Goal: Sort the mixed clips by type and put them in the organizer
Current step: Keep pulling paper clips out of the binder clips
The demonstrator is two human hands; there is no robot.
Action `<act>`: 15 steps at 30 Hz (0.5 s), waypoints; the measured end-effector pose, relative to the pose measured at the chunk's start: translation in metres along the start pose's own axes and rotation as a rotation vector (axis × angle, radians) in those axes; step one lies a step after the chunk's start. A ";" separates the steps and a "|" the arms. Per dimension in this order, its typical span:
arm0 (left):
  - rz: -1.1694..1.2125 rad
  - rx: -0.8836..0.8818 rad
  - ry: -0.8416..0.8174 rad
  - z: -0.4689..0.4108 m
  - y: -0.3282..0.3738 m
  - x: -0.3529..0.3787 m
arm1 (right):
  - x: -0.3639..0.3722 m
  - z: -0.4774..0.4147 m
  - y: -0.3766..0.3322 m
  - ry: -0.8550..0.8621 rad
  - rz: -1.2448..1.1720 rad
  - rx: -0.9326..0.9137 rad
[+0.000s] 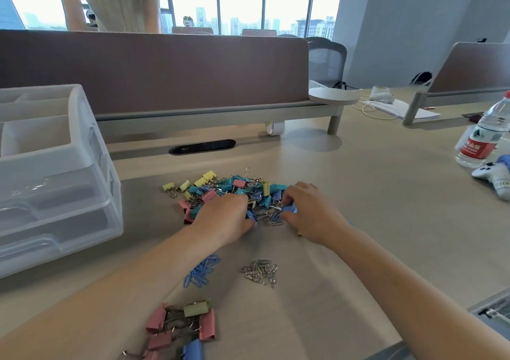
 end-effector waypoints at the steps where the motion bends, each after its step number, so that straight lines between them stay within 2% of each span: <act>1: -0.004 -0.001 -0.001 0.000 0.000 0.001 | -0.003 0.002 0.005 0.009 -0.011 0.023; 7: -0.013 -0.030 -0.044 -0.001 0.006 -0.001 | -0.014 0.023 0.037 0.033 0.067 0.214; 15: 0.241 -0.087 -0.065 0.013 -0.005 -0.010 | -0.011 0.037 0.057 0.001 0.103 0.286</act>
Point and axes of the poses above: each hand's wrist, its own z-axis away from the middle knuckle, its own x-axis out of the palm, y = z × x, the point moved 2 cm from there along -z, towards the middle knuckle, and after that the axes turned 6 degrees about -x, right-handed, at the moved point
